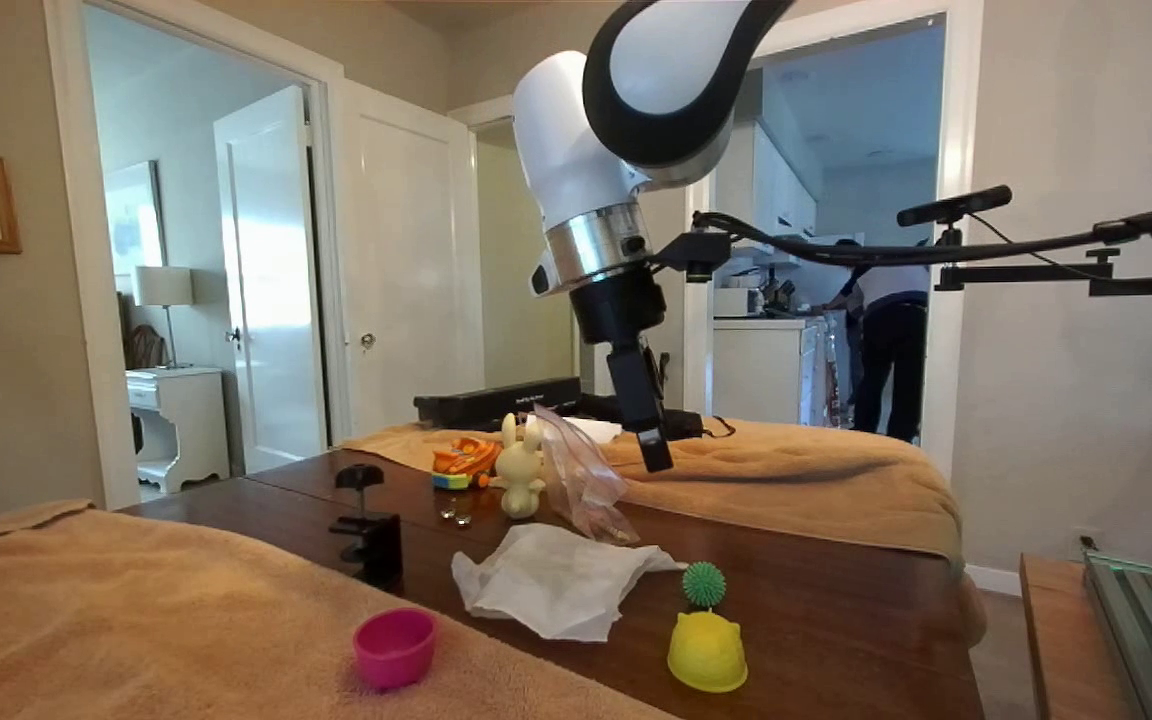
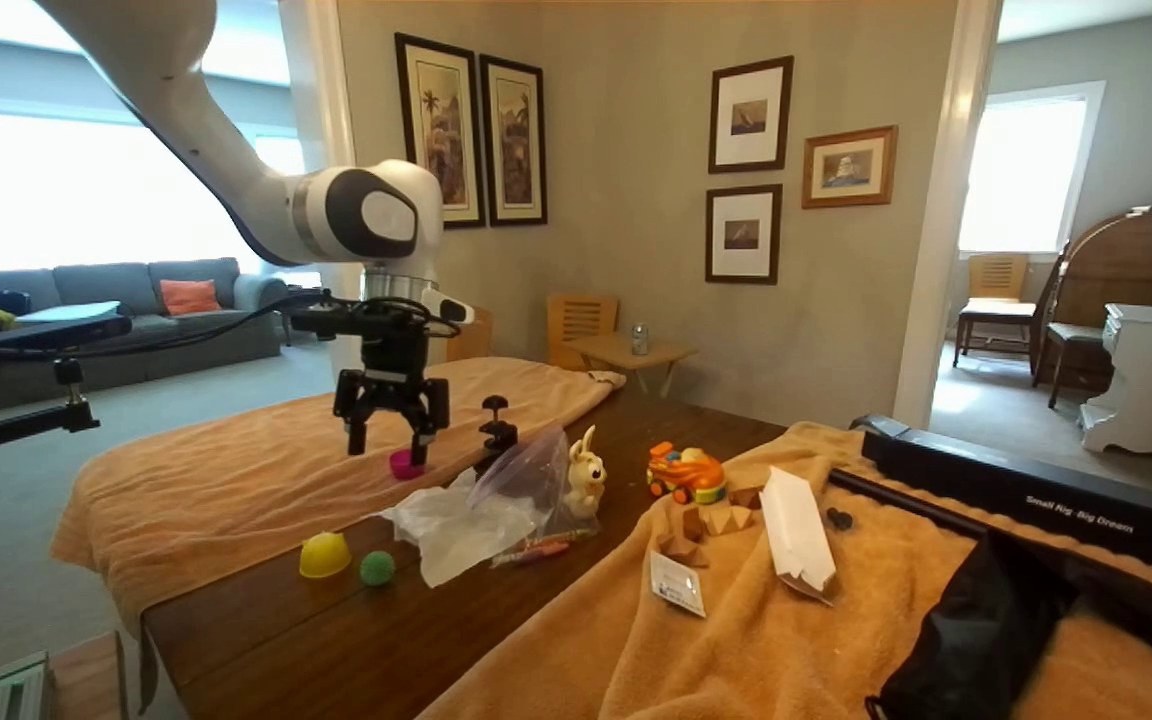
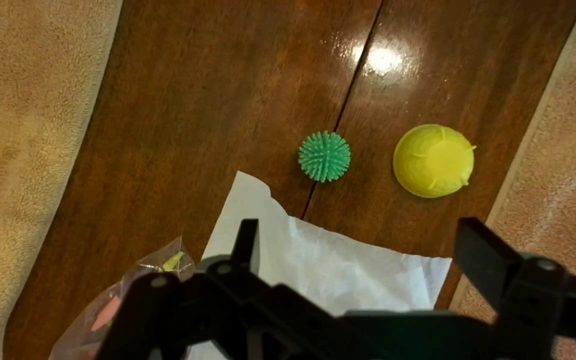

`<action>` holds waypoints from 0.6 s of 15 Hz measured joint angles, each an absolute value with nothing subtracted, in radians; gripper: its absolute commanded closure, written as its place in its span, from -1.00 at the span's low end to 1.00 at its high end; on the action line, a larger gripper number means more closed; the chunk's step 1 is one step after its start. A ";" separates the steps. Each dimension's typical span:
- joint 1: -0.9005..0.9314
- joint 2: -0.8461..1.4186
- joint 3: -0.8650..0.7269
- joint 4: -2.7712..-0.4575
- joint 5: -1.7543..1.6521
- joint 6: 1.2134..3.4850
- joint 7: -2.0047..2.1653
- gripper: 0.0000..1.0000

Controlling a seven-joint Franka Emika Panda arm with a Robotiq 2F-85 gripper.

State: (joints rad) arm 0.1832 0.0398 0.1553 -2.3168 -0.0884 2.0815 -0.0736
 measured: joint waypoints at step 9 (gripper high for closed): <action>0.168 0.037 0.148 -2.348 -0.089 2.080 -0.151 -1.00</action>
State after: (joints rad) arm 0.1681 0.0374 0.1478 -2.3481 -0.0893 2.0796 -0.1515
